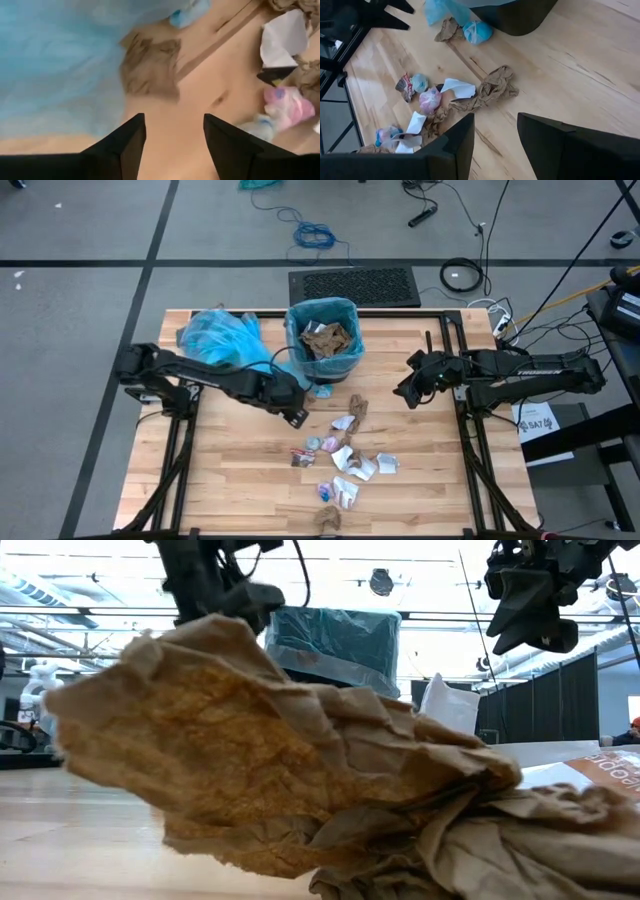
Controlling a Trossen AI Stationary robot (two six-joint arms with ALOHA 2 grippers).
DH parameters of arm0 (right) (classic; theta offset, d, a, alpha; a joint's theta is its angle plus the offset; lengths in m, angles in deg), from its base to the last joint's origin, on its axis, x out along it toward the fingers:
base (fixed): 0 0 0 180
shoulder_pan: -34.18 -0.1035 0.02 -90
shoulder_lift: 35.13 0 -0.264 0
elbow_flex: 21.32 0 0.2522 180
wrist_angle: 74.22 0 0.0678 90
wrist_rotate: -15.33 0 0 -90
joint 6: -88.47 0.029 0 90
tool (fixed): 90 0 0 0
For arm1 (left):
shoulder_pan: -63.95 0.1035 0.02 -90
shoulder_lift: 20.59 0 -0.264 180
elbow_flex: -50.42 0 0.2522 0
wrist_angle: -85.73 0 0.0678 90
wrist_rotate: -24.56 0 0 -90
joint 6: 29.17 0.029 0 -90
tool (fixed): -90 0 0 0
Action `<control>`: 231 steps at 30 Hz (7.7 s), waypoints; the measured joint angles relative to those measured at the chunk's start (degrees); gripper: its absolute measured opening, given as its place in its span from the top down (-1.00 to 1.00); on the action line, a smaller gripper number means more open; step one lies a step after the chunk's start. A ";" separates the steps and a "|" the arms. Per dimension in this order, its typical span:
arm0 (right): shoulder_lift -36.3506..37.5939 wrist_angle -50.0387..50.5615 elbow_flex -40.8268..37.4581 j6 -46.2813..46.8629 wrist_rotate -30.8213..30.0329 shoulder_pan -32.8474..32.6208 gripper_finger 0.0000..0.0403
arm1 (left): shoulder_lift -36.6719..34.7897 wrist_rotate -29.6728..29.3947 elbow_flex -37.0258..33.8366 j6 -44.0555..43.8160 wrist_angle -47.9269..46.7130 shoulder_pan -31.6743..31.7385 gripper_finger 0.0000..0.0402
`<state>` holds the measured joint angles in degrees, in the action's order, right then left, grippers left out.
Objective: Place trash/remove bag and relplace
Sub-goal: Put the brown paper into the trash bin
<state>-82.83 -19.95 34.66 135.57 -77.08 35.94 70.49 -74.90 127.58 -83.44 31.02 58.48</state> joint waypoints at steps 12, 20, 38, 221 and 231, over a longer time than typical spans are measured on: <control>0.02 -0.01 0.00 2.77 -0.21 0.02 0.30 | 10.78 0.29 0.00 12.49 8.80 4.82 -0.01; 0.01 -0.04 0.00 3.17 -0.46 0.04 0.30 | 17.02 5.85 0.30 13.22 10.52 7.10 -0.01; 0.01 -0.02 -0.02 3.20 -0.49 0.04 0.30 | 16.21 8.01 1.64 12.60 10.49 6.20 -0.01; 0.01 -3.02 -0.02 6.23 -3.72 0.07 0.30 | -2.16 10.91 27.15 53.15 -10.10 31.56 0.29; 0.00 -3.03 -0.02 6.23 -3.68 0.07 0.30 | -2.94 11.15 27.15 49.00 -10.33 31.54 0.29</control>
<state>-82.83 -22.98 34.64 141.81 -80.76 36.01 67.55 -63.75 154.72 -34.44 20.70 90.02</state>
